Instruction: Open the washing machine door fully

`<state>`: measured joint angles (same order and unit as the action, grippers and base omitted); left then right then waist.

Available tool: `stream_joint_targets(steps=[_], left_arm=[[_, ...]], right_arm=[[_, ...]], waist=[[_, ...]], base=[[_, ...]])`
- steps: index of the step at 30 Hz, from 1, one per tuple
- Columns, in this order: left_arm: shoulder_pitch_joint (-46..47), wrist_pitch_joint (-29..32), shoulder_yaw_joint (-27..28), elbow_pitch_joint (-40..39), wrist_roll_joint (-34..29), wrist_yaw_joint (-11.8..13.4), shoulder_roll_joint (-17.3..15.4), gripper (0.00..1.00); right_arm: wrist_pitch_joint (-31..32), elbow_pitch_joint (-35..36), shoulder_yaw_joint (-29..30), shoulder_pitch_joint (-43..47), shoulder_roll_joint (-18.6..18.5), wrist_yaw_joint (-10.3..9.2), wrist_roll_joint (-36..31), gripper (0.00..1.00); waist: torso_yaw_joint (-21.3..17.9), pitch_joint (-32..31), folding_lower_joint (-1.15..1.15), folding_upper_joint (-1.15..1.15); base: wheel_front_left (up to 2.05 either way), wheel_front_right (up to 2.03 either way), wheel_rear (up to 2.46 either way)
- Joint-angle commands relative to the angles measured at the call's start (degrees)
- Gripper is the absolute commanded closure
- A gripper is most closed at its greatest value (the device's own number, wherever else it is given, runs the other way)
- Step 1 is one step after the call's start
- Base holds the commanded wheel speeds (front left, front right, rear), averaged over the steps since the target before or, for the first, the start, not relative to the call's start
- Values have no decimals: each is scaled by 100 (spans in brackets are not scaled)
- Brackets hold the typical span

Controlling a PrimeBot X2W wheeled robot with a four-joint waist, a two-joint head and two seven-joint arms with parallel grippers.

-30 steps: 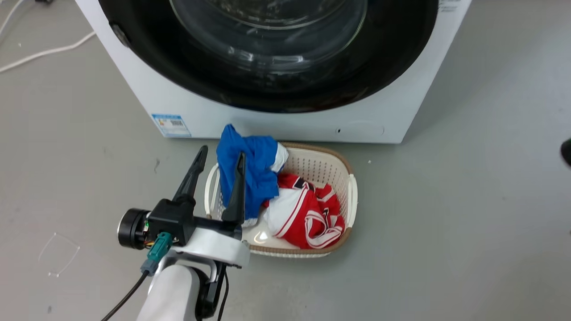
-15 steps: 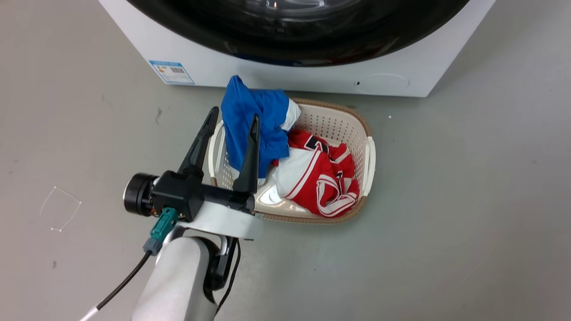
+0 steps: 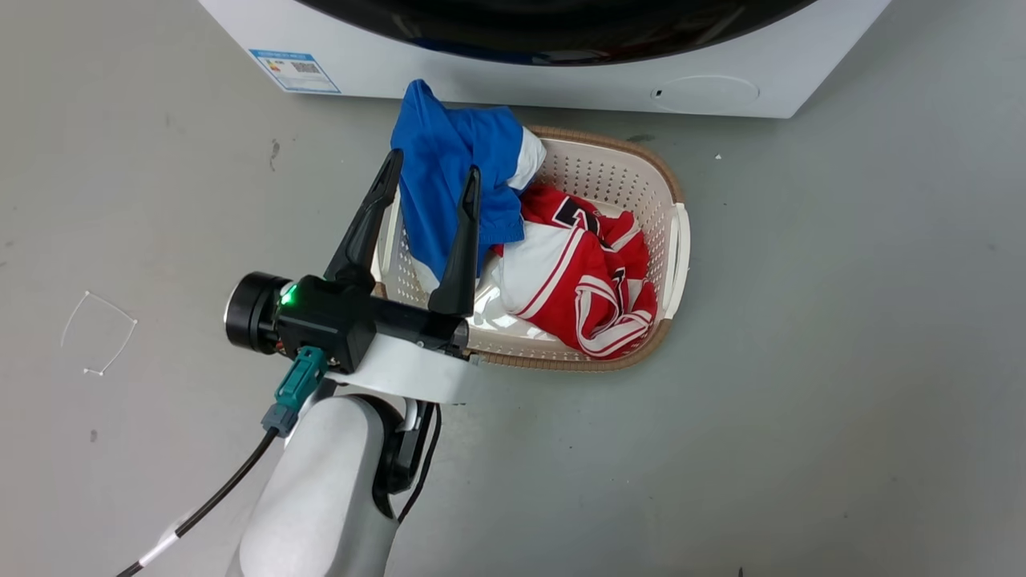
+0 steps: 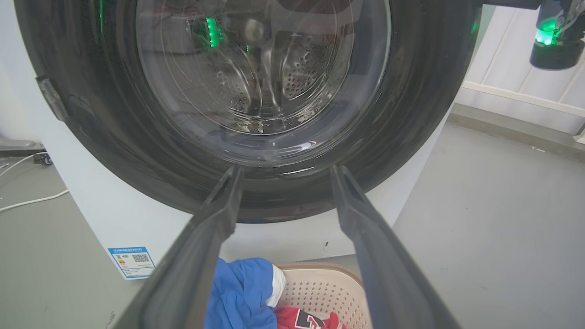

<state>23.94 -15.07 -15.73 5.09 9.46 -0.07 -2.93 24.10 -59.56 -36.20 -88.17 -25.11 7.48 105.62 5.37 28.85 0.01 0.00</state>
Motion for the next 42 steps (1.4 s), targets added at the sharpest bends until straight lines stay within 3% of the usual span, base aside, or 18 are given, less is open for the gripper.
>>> stream_joint_targets(steps=[1,7,15,28,42], left_arm=[[57,-15,6,-10,-5,3,7,0],[92,-15,-27,-21,15,47,7,0],[-92,-15,25,71,-24,22,7,0],[-564,-14,5,348,33,-131,6,0],[-1223,-14,167,495,-19,-246,6,0]], right_arm=[[-1,-50,-22,-113,30,2,-10,100],[331,-98,-149,-218,78,2,-14,100],[1079,252,-238,340,27,0,159,100],[1860,663,-482,1646,129,-4,427,100],[2160,1573,-778,2898,406,2,697,100]], waist=[[21,31,-1,0],[59,78,-1,0],[-39,-182,-1,0],[-135,-1135,-1,0],[-101,-2073,-1,0]], base=[[0,0,0],[0,0,0],[0,0,0],[0,0,0],[0,0,0]])
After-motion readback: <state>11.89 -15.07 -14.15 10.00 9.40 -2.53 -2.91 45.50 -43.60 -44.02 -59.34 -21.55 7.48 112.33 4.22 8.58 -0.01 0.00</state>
